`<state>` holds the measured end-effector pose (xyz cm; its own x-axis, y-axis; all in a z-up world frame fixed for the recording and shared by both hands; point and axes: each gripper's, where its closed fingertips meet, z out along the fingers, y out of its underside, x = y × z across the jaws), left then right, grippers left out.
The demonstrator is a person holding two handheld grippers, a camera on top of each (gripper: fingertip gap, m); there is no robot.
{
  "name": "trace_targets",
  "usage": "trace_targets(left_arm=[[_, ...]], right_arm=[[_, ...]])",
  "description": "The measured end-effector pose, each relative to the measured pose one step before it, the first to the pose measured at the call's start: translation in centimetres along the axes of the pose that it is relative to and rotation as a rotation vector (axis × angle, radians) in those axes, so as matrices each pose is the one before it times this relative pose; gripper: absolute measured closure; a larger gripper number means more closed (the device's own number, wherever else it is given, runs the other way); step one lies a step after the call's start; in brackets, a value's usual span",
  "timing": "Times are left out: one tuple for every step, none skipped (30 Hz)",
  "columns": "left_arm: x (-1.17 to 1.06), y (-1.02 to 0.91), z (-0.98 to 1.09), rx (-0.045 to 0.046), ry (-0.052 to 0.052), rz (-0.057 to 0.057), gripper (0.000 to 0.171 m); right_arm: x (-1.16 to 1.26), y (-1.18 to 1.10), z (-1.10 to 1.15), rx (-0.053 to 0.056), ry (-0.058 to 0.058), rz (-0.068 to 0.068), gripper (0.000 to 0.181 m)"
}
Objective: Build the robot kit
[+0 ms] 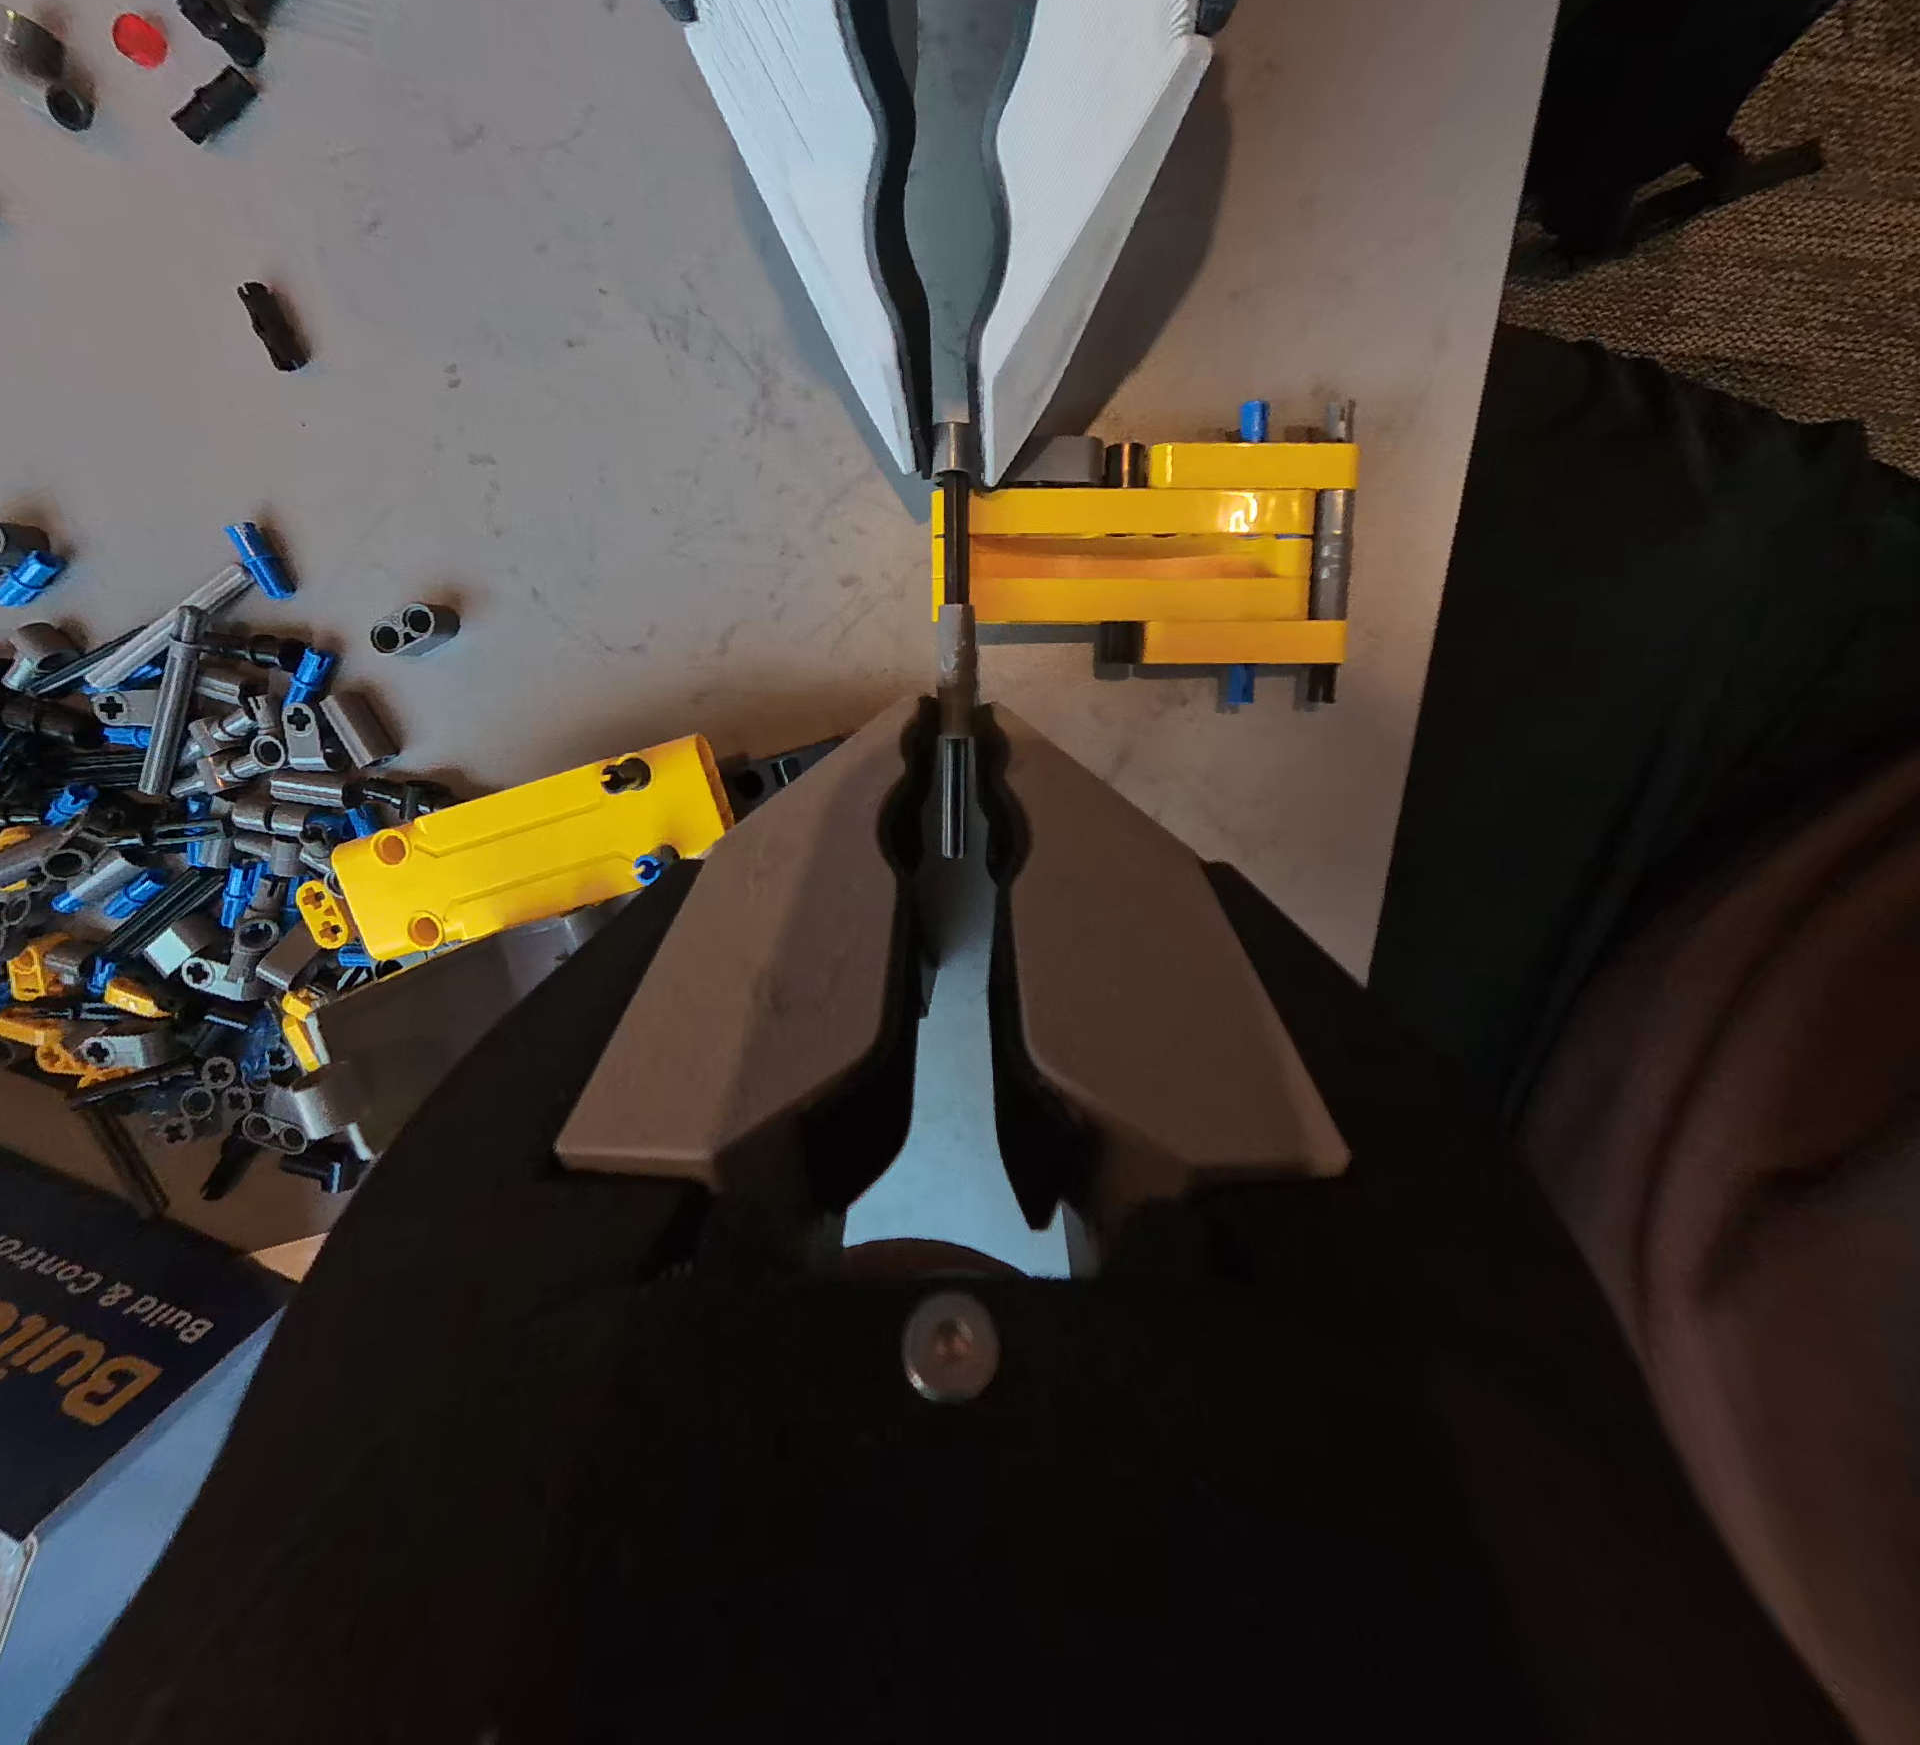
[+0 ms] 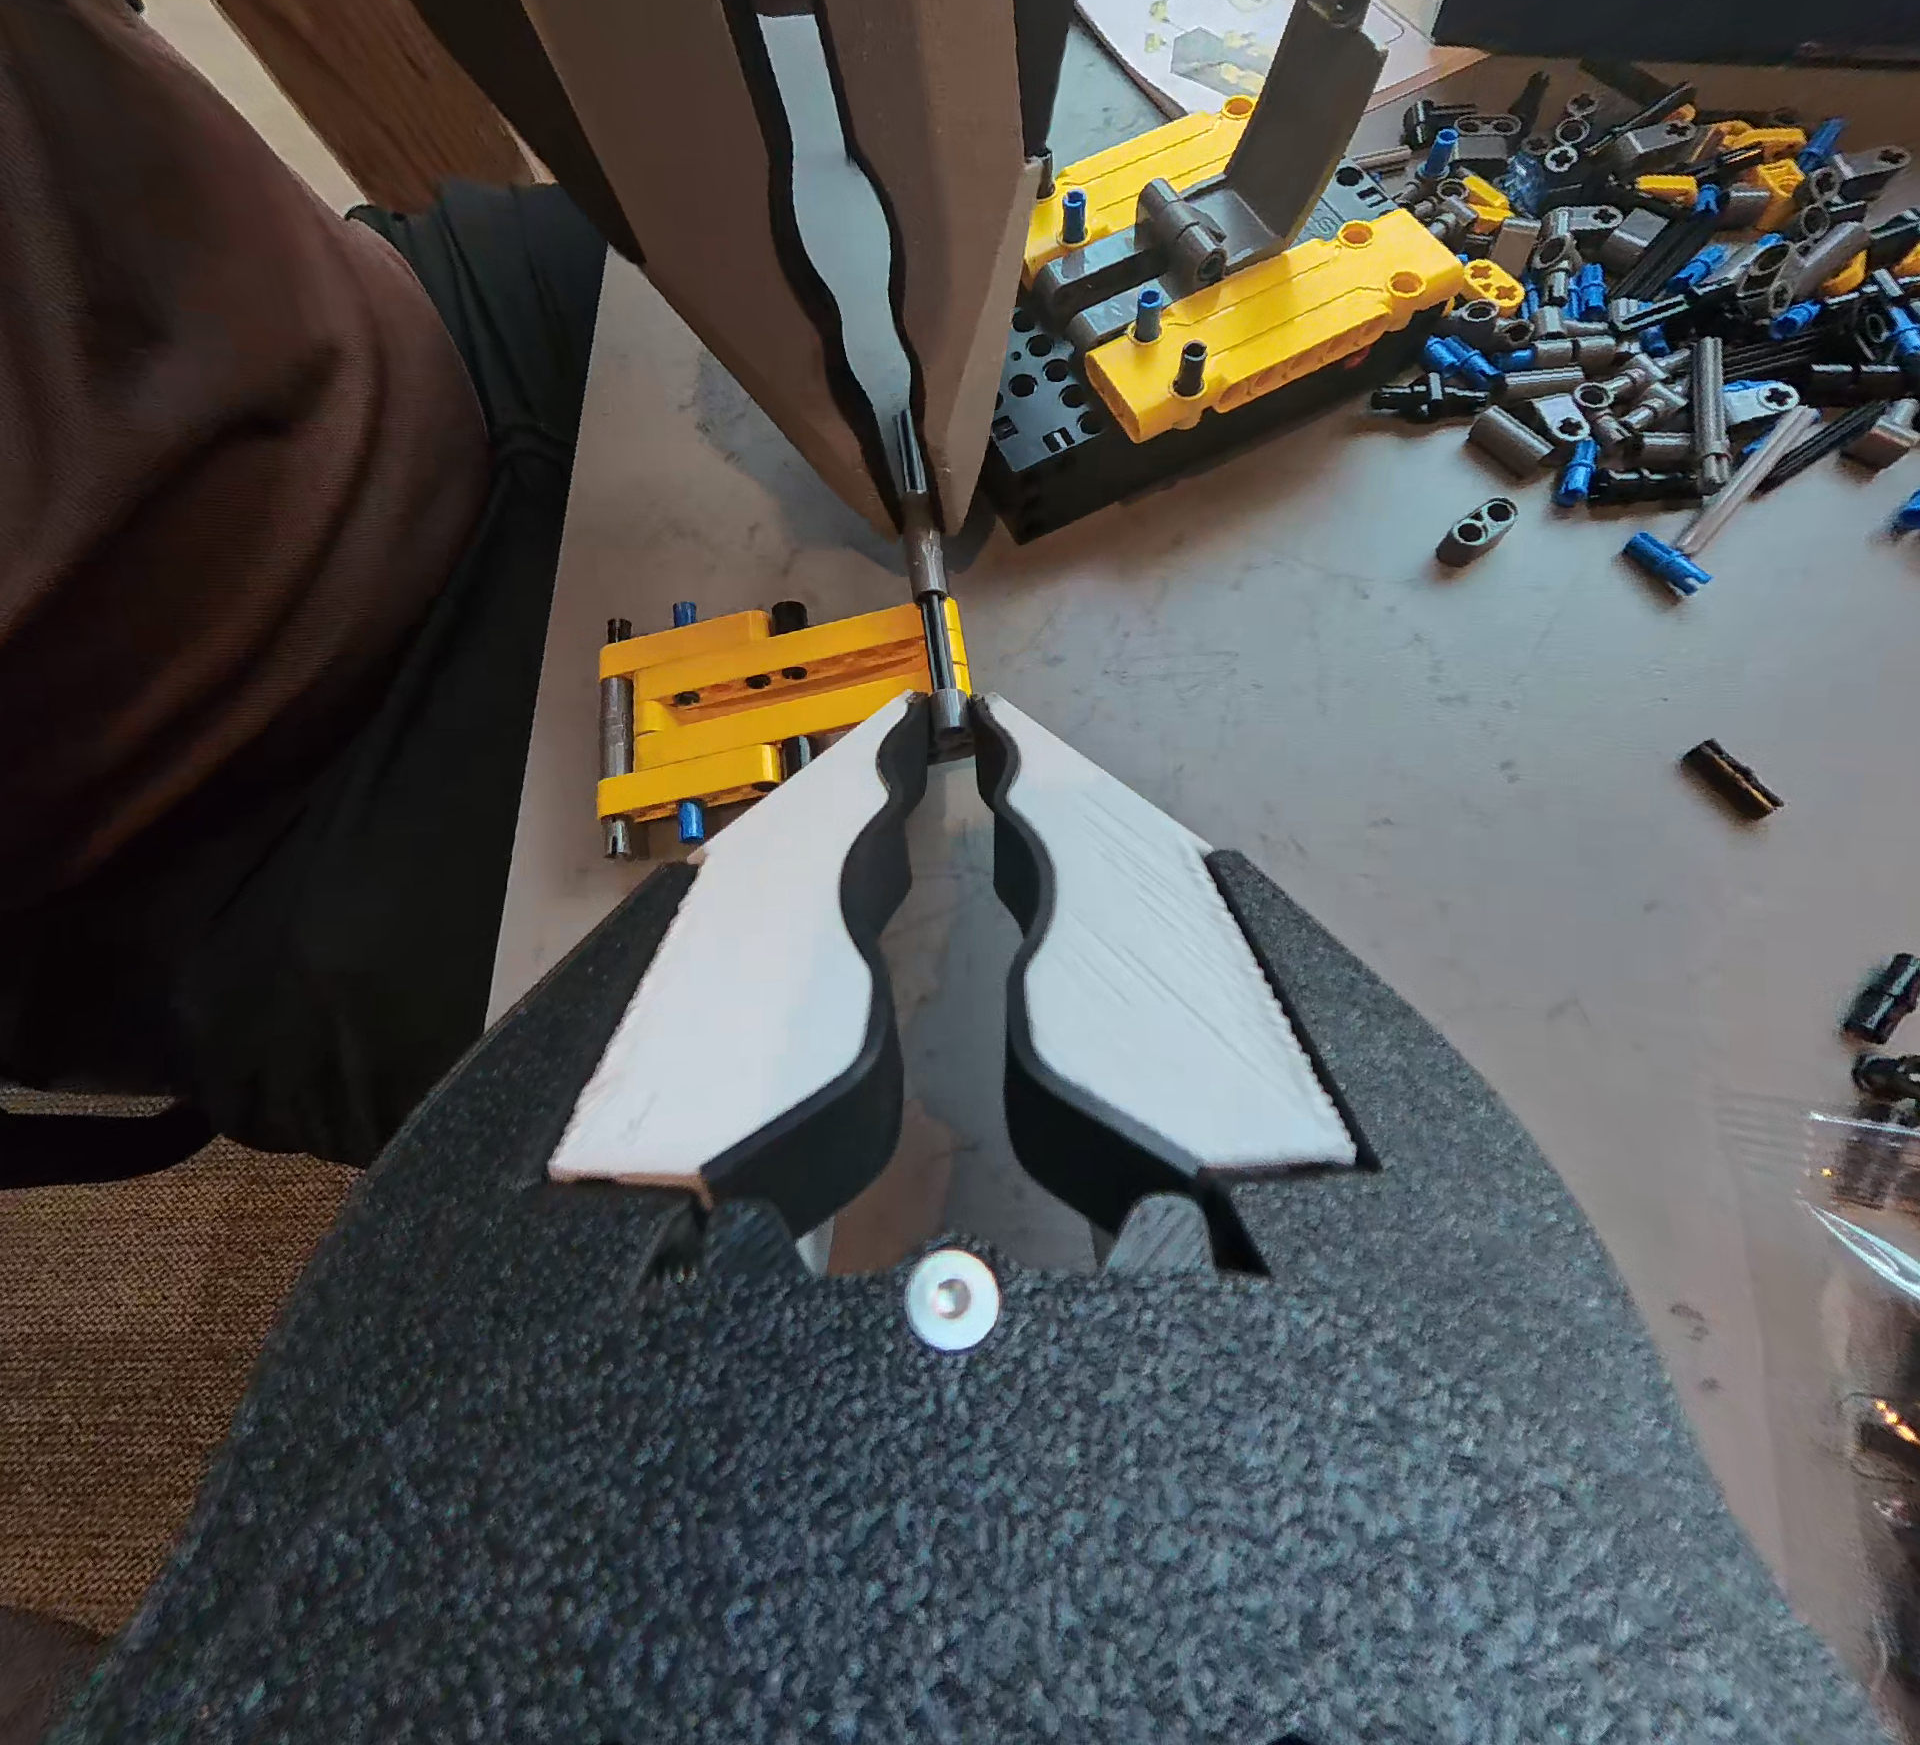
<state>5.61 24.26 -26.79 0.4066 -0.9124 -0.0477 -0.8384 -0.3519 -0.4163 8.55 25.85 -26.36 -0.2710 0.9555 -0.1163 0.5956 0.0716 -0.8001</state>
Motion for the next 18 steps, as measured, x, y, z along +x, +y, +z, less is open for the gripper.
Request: trace_targets(left_arm=[[-0.030, -0.009, -0.014, 0.00062, 0.0011, -0.0020, 0.168], [0.046, -0.002, -0.029, -0.00014, 0.0076, -0.0032, 0.168], [0.057, -0.026, -0.038, 0.00148, 0.0104, -0.0073, 0.168], [0.004, -0.019, -0.030, 0.00191, 0.0091, -0.0091, 0.168], [-0.012, -0.009, -0.015, 0.00167, 0.0090, -0.0072, 0.168], [-0.045, 0.010, 0.007, 0.00115, 0.0064, -0.0074, 0.168], [-0.037, -0.003, 0.000, 0.00133, 0.0051, -0.0062, 0.168], [-0.010, -0.010, -0.007, 0.00196, 0.0032, -0.0017, 0.168], [0.068, -0.005, 0.015, -0.00032, 0.0016, 0.0056, 0.168], [0.048, -0.049, 0.026, 0.00123, -0.0038, 0.0084, 0.168], [0.034, -0.013, 0.050, -0.00315, -0.0051, 0.0074, 0.168], [0.005, 0.032, 0.071, -0.00468, -0.0050, 0.0113, 0.168], [-0.081, 0.000, 0.043, -0.00049, -0.0075, 0.0060, 0.168], [-0.007, -0.347, -0.040, 0.02353, 0.0013, -0.0028, 0.168], [0.158, -0.401, -0.106, 0.02317, 0.0169, -0.0191, 0.168], [0.052, -0.298, -0.056, 0.01556, 0.0088, -0.0057, 0.168], [0.088, -0.263, 0.012, 0.01073, 0.0045, 0.0059, 0.168], [0.066, -0.143, 0.117, -0.00052, -0.0013, 0.0076, 0.168]], right_arm=[[-0.032, 0.011, 0.005, -0.0010, -0.0007, -0.0022, 0.174], [-0.059, 0.014, 0.004, -0.0009, -0.0017, -0.0035, 0.174], [-0.020, 0.006, 0.010, -0.0004, 0.0012, -0.0047, 0.174], [-0.020, -0.003, -0.010, 0.0009, 0.0019, -0.0046, 0.174], [-0.037, -0.026, -0.034, 0.0027, 0.0010, -0.0042, 0.174], [-0.014, -0.037, -0.027, 0.0028, 0.0010, -0.0027, 0.174], [0.031, -0.016, -0.026, 0.0021, 0.0009, 0.0015, 0.174], [0.039, -0.016, -0.011, 0.0016, -0.0006, 0.0040, 0.174], [0.025, -0.011, -0.004, 0.0007, -0.0009, 0.0032, 0.174], [-0.005, 0.022, 0.006, -0.0015, 0.0001, 0.0000, 0.174], [-0.013, 0.036, 0.021, -0.0025, 0.0003, -0.0019, 0.174], [-0.014, 0.031, 0.026, -0.0025, -0.0003, -0.0012, 0.174], [-0.032, -0.011, 0.008, 0.0007, -0.0017, -0.0003, 0.174], [-0.035, -0.008, 0.007, 0.0005, -0.0023, -0.0010, 0.174], [-0.089, -0.039, 0.005, 0.0018, -0.0044, -0.0024, 0.174], [-0.069, -0.100, 0.014, 0.0054, -0.0021, -0.0025, 0.174], [-0.064, -0.150, 0.045, 0.0065, -0.0031, 0.0008, 0.174], [-0.056, -0.083, 0.103, 0.0008, -0.0039, 0.0026, 0.174]])
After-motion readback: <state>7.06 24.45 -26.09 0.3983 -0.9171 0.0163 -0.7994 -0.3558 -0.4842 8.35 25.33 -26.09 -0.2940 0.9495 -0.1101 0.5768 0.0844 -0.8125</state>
